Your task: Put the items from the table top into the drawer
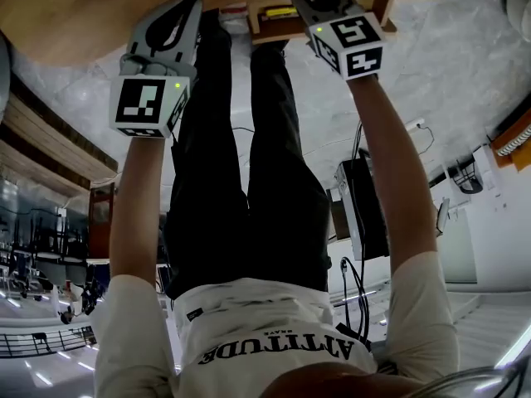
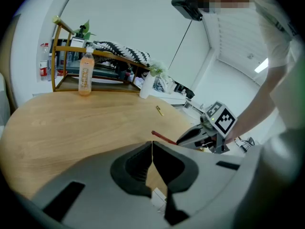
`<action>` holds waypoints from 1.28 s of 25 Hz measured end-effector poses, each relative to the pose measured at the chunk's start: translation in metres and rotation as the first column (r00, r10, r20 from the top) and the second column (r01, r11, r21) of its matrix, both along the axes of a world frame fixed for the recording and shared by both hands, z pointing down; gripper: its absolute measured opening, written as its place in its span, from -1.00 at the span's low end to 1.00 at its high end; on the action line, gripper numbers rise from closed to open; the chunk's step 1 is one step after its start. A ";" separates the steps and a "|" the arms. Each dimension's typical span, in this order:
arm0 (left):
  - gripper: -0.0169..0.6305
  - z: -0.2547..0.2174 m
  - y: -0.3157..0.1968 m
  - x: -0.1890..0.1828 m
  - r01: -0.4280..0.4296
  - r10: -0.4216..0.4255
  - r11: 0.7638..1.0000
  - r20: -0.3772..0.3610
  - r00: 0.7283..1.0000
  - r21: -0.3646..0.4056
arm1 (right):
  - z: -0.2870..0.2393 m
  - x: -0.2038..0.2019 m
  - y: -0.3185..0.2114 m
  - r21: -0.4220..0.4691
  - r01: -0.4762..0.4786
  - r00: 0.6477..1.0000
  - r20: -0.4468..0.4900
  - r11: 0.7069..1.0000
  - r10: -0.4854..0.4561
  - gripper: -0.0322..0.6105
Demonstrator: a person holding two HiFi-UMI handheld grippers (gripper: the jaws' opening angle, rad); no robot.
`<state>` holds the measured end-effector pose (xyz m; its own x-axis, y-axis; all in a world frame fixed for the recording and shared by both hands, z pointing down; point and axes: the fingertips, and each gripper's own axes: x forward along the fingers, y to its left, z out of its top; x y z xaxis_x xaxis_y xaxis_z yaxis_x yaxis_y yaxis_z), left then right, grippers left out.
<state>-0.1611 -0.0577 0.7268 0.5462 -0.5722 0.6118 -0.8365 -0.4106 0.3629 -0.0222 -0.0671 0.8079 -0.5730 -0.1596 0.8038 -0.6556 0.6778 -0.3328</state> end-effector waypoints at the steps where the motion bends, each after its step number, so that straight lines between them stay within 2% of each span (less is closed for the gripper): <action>1: -0.88 -0.002 0.001 0.007 -0.013 0.013 1.000 -0.003 1.000 0.003 | -0.001 0.005 0.005 -0.003 -0.002 1.000 0.002 1.000 0.002 -0.71; 12: -0.88 -0.001 0.020 0.044 -0.066 0.066 0.998 -0.004 0.998 0.001 | 0.001 0.046 0.039 -0.040 -0.071 0.997 0.020 0.997 0.071 -0.71; 21: -0.88 -0.008 0.032 0.067 -0.075 0.075 0.997 -0.002 0.997 0.008 | -0.003 0.074 0.071 -0.081 -0.048 0.999 0.021 0.996 0.050 -0.71; 32: -0.88 -0.005 0.043 0.097 -0.087 0.087 0.996 -0.006 0.996 0.002 | 0.013 0.120 0.103 -0.146 0.004 1.000 -0.026 0.989 -0.008 -0.71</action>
